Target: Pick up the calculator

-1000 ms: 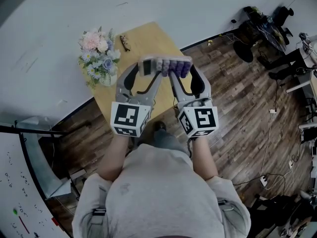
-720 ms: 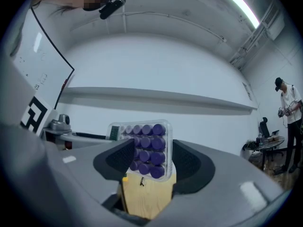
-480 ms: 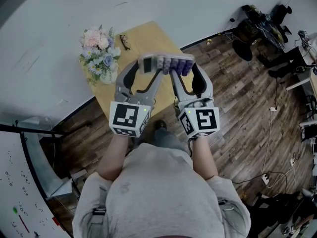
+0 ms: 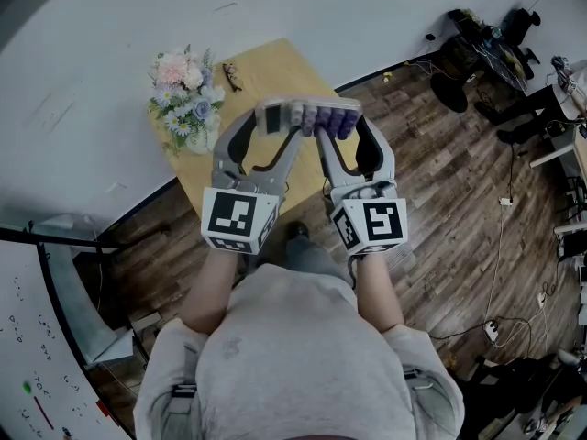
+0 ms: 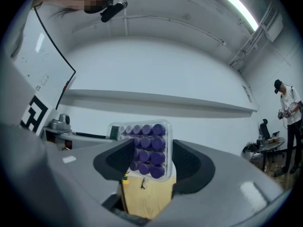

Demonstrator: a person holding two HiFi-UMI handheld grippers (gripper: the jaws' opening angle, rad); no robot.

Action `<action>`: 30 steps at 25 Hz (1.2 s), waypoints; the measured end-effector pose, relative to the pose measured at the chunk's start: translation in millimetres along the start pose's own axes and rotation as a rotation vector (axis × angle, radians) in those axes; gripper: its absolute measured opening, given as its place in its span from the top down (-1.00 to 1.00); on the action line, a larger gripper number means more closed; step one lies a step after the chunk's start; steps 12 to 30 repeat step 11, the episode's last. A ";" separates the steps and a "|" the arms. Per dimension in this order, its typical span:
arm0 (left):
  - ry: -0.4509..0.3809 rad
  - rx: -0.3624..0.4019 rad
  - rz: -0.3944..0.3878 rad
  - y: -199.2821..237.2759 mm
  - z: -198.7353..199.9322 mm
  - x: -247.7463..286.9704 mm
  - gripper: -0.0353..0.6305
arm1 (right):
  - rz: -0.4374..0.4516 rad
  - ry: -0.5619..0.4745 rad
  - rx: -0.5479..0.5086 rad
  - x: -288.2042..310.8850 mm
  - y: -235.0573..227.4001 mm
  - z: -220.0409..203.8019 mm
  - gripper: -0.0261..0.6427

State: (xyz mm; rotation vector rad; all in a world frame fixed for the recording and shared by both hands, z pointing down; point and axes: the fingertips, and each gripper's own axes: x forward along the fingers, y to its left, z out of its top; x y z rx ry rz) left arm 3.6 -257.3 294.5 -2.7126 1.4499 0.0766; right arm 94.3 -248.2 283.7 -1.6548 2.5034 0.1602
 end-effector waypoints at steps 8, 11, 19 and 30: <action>-0.001 0.006 0.003 2.5 1.2 -2.8 0.06 | 0.004 -0.003 0.001 1.0 3.9 0.4 0.20; -0.001 0.008 -0.002 2.3 1.4 -4.1 0.06 | 0.004 -0.002 0.000 0.3 5.6 0.9 0.20; -0.001 0.008 -0.002 2.3 1.4 -4.1 0.06 | 0.004 -0.002 0.000 0.3 5.6 0.9 0.20; -0.001 0.008 -0.002 2.3 1.4 -4.1 0.06 | 0.004 -0.002 0.000 0.3 5.6 0.9 0.20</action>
